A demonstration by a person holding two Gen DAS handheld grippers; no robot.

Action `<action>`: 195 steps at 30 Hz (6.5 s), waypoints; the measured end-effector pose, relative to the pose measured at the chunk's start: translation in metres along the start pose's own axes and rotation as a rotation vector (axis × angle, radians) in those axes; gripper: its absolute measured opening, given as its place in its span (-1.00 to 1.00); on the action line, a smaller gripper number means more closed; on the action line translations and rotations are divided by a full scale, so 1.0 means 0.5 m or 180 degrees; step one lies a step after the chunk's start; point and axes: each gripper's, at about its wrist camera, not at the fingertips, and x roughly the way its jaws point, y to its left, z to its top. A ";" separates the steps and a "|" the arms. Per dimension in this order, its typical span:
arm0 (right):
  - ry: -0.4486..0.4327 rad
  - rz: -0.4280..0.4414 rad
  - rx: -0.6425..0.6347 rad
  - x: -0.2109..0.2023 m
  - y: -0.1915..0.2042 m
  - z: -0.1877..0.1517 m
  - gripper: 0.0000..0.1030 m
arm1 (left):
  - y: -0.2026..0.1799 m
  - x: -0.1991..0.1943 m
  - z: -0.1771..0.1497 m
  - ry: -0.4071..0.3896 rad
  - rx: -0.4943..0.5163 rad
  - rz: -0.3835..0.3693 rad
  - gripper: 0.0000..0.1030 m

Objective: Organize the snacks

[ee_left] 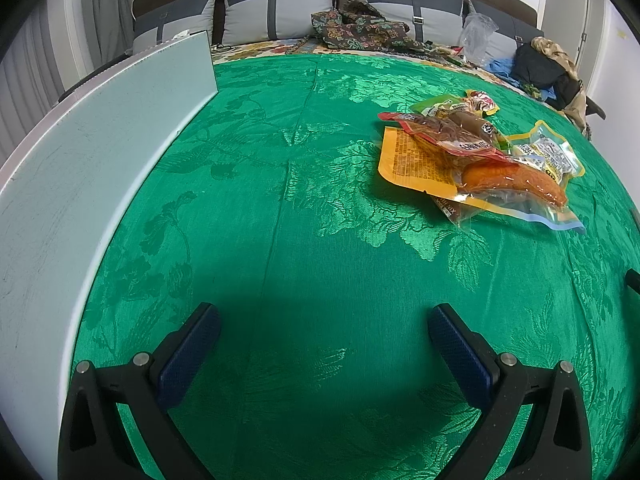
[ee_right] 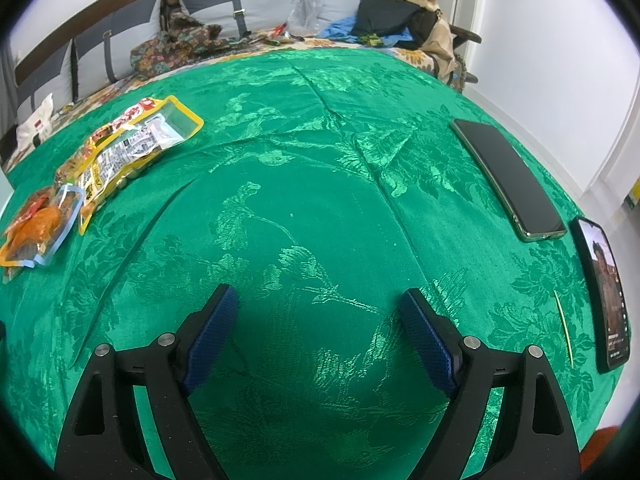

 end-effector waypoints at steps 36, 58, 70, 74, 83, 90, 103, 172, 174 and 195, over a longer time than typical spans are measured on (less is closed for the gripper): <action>0.0000 0.0016 0.0010 -0.003 0.000 0.001 0.70 | 0.000 0.001 0.001 0.0001 0.0002 -0.0001 1.00; -0.0002 0.0017 0.0012 -0.003 0.001 0.001 0.70 | 0.001 0.001 0.001 0.0002 0.0004 -0.0002 1.00; -0.0002 0.0017 0.0012 -0.003 0.001 0.001 0.70 | 0.002 0.007 0.019 0.0226 0.0095 -0.0083 0.99; -0.0003 0.0017 0.0013 -0.003 0.001 0.001 0.70 | -0.004 -0.011 0.077 0.0319 0.0055 -0.0520 0.99; -0.0003 0.0020 0.0015 -0.003 0.001 0.001 0.70 | -0.074 0.031 0.279 0.0482 -0.0119 -0.0734 0.99; -0.0004 0.0019 0.0015 -0.003 0.001 0.001 0.70 | -0.133 0.136 0.323 0.0814 -0.0005 -0.0481 0.99; -0.0005 0.0018 0.0016 -0.003 0.002 0.001 0.70 | -0.147 0.179 0.299 0.0825 0.0116 -0.0377 0.26; -0.0009 0.0018 0.0018 -0.002 0.001 0.001 0.70 | 0.024 -0.006 0.002 0.0213 0.0438 -0.0291 1.00; -0.0009 0.0018 0.0018 -0.002 0.002 0.001 0.70 | 0.031 -0.005 0.002 0.0199 0.0445 -0.0297 1.00; -0.0293 0.1596 -0.2949 -0.100 0.396 0.047 0.67 | 0.029 -0.049 -0.006 -0.0134 0.0515 -0.0437 -0.49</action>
